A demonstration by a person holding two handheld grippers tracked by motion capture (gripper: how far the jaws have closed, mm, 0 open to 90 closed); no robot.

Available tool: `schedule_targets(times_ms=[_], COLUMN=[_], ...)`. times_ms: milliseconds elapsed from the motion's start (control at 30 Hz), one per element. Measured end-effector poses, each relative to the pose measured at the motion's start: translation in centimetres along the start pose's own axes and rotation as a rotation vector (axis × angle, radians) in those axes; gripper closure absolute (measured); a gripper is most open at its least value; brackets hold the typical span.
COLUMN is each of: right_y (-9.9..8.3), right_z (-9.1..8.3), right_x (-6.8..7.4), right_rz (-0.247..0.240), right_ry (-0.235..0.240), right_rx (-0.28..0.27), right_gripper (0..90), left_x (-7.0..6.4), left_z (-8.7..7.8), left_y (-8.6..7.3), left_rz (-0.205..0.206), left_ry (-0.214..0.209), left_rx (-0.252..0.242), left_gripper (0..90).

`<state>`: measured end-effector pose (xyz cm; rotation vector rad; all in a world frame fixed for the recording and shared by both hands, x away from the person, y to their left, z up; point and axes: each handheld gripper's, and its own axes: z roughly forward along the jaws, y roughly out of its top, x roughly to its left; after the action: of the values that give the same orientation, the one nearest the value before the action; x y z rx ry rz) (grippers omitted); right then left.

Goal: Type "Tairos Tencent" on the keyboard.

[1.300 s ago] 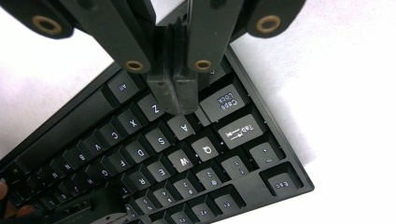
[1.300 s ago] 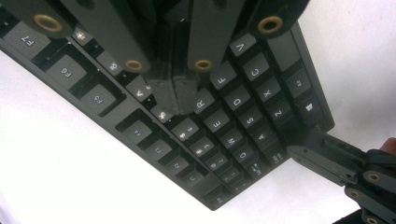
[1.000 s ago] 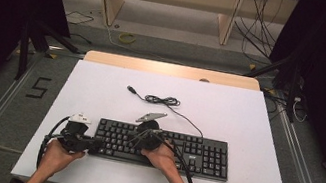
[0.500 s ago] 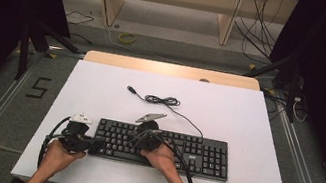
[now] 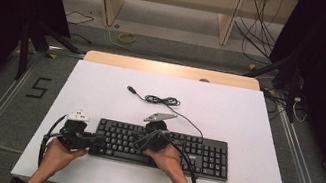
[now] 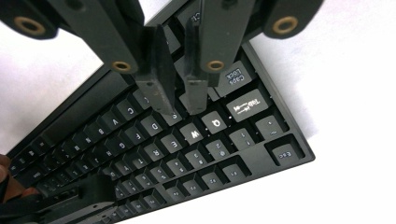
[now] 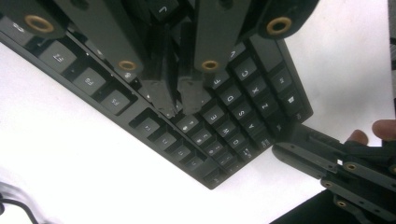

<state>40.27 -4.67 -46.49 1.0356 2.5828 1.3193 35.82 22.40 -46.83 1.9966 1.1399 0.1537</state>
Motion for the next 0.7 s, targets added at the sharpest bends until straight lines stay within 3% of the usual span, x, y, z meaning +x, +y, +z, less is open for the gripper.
schedule_targets(times_ms=[267,700], right_y=[-0.2,-0.8], right_z=[-1.1,-2.7], right_x=[-0.1,0.0], right_rz=[0.007,0.011], right_ry=[0.01,0.037], right_rx=[-0.027,-0.067], right_gripper=[80.3,59.2], left_x=[-0.1,-0.1], left_z=[0.0,0.3], left_y=[0.2,0.7], left_rz=[0.001,-0.035], left_ry=[-0.017,-0.021], left_rx=[-0.024,-0.052], left_gripper=[71.8,46.9])
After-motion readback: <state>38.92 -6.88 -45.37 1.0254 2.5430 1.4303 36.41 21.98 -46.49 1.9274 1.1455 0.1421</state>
